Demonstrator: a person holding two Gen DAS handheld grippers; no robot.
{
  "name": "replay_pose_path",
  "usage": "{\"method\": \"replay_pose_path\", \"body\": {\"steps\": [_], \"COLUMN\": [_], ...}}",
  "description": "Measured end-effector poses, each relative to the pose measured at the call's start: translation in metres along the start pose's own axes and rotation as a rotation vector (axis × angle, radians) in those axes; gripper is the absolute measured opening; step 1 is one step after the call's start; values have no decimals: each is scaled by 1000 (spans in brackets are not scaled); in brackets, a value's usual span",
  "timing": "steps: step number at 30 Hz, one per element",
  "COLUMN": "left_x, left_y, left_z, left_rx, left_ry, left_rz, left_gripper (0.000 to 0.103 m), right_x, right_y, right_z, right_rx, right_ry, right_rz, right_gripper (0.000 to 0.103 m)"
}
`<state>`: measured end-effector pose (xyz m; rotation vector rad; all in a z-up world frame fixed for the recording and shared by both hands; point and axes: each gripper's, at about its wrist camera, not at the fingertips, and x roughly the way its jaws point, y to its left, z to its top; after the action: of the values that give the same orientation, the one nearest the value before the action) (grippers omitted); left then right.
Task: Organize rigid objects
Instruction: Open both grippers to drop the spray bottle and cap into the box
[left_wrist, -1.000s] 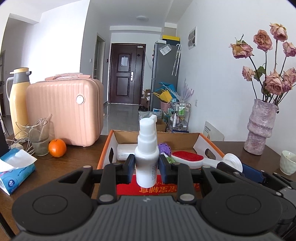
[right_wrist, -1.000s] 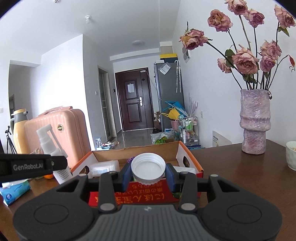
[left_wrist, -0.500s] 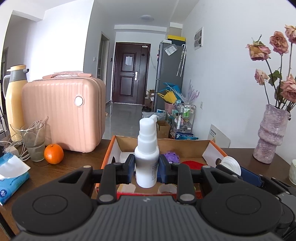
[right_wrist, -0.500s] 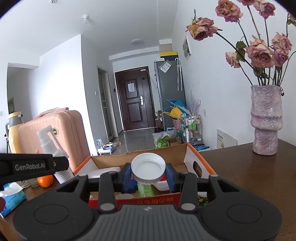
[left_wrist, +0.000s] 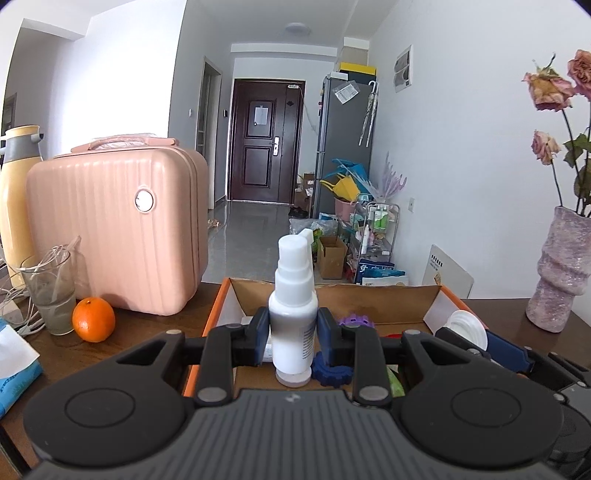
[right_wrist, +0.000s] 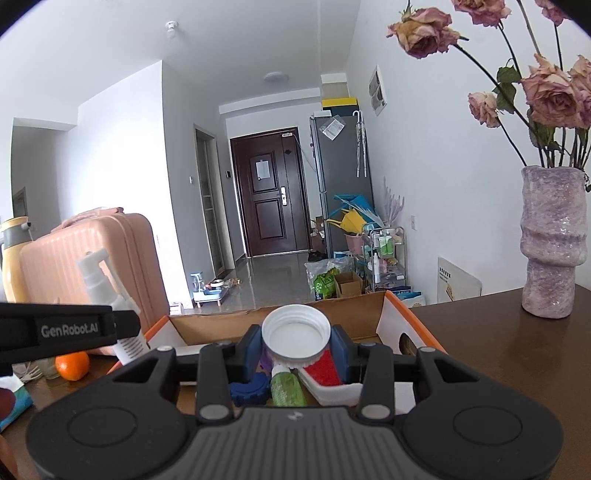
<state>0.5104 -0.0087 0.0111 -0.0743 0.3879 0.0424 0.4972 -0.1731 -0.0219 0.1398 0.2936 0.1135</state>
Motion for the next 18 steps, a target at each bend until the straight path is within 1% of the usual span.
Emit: {"method": "replay_pose_path", "body": {"steps": [8, 10, 11, 12, 13, 14, 15, 16, 17, 18], "left_x": [31, 40, 44, 48, 50, 50, 50, 48, 47, 46], "left_y": [4, 6, 8, 9, 11, 13, 15, 18, 22, 25], "left_z": [6, 7, 8, 8, 7, 7, 8, 9, 9, 11], "left_rx": [3, 2, 0, -2, -3, -2, -6, -11, -18, -27], "left_ry": [17, 36, 48, 54, 57, 51, 42, 36, 33, 31], "left_rz": [20, 12, 5, 2, 2, 10, 22, 28, 26, 26], "left_gripper": [28, 30, 32, 47, 69, 79, 92, 103, 103, 103], "right_x": [25, 33, 37, 41, 43, 45, 46, 45, 43, 40], "right_y": [3, 3, 3, 2, 1, 1, 1, 0, 0, -1], "right_z": [4, 5, 6, 6, 5, 5, 4, 3, 2, 2], "right_rx": [-20, -21, -21, -23, -26, -34, -39, -39, -38, -39], "right_ry": [12, 26, 41, 58, 68, 79, 90, 89, 83, 75], "right_rz": [-1, -8, -3, 5, 1, -9, -20, -34, -46, -51], "right_gripper": [39, 39, 39, 39, 40, 51, 60, 79, 91, 93]}}
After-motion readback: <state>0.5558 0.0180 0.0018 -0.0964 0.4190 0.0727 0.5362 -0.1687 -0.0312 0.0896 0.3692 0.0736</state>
